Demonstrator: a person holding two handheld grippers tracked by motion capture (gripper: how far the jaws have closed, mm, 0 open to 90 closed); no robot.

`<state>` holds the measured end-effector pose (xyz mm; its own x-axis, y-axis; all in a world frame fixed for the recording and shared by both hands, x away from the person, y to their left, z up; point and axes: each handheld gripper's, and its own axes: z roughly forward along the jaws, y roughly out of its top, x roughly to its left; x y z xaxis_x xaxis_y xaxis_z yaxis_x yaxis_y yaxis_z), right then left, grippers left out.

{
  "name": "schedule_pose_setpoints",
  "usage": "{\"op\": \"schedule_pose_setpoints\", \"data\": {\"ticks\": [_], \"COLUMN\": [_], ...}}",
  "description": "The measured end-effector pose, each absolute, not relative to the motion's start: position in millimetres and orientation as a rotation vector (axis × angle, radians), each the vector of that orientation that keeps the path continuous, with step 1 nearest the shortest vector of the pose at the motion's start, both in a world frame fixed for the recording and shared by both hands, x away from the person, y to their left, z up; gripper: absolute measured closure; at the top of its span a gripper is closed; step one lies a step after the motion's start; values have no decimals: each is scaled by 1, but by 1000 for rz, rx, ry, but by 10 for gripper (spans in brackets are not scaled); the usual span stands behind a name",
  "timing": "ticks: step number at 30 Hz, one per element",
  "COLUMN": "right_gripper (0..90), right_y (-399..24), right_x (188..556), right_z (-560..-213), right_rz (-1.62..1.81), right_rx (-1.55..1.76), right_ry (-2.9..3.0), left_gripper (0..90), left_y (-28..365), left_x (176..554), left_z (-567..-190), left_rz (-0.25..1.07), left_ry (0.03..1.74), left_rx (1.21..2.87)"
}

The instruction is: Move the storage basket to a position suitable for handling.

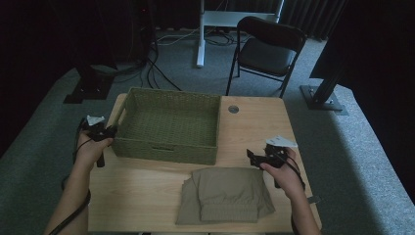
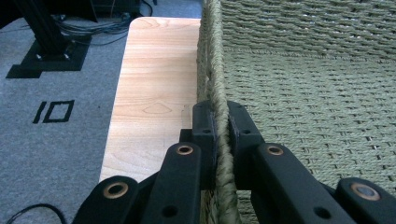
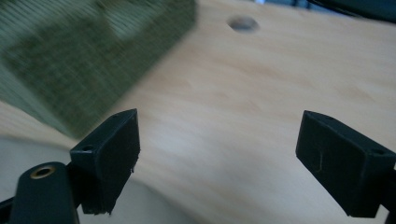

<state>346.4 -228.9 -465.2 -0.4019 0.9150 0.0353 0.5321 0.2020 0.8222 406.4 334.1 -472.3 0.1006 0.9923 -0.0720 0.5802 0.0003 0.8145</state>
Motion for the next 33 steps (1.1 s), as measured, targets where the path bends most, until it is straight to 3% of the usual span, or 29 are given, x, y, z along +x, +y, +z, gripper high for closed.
{"op": "schedule_pose_setpoints", "data": {"ticks": [11,23,25,27,33], "right_gripper": [185,185,186,186,185], "right_y": [-153,-119,-117,-113,-101], "right_x": [382,411,417,422,435], "right_z": [-438,-433,-434,-435,-437], "right_rz": [1186,1153,1139,1133,1143], "right_rx": [1260,1301,1311,1321,1363], "right_ry": [2062,2047,2039,2031,1990], "left_gripper": [849,835,798,645,508], "left_y": [333,334,337,342,352], "left_x": [399,390,390,391,403], "left_z": [-471,-468,-463,-456,-443], "left_rz": [720,666,645,681,756], "left_ry": [1557,1587,1594,1581,1557], "left_rx": [1682,1674,1614,1572,1515]}}
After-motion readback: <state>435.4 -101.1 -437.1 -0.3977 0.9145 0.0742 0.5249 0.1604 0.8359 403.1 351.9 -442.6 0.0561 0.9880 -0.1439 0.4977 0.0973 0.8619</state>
